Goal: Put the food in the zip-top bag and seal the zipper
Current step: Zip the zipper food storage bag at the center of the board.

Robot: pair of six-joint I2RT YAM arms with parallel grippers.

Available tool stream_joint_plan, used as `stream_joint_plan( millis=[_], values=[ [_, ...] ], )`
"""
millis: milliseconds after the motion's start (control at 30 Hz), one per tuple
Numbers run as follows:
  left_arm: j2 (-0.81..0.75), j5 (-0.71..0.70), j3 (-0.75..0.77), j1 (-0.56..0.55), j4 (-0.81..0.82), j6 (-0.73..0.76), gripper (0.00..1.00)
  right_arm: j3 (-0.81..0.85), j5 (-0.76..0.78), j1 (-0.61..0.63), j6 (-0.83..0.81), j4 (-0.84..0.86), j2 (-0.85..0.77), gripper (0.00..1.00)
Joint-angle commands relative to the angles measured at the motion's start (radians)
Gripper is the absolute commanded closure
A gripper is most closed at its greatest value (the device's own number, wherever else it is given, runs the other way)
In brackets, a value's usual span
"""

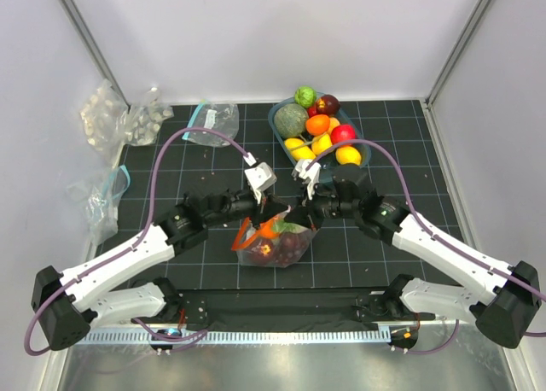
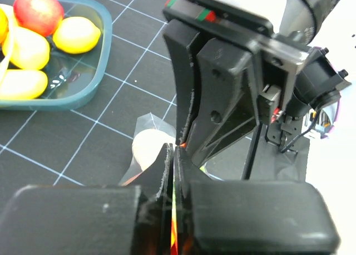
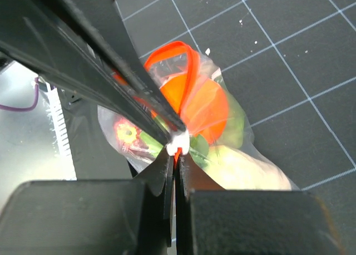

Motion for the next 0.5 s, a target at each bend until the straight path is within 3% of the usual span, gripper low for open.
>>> stream_joint_plan(
  millis=[0, 267, 333, 367, 467],
  values=[
    [0.02, 0.013, 0.051, -0.002, 0.023, 0.02, 1.0, 0.03, -0.044, 0.017, -0.001, 0.081, -0.012, 0.99],
    [-0.012, -0.02, 0.044, -0.002, -0.005, 0.016, 0.98, 0.027, -0.035, 0.018, -0.007, 0.085, -0.018, 0.99],
    [-0.015, -0.033, 0.039, -0.002, -0.008, 0.011, 0.79, 0.025, -0.038, 0.017, -0.009, 0.085, -0.019, 0.99],
    [-0.02, -0.041, 0.038, -0.002, -0.008, 0.013, 0.6, 0.024, -0.045, 0.017, -0.012, 0.087, -0.019, 0.99],
    [-0.046, -0.023, 0.013, -0.002, -0.036, 0.083, 0.28, 0.022, -0.062, 0.018, -0.016, 0.089, -0.023, 0.99]
  ],
)
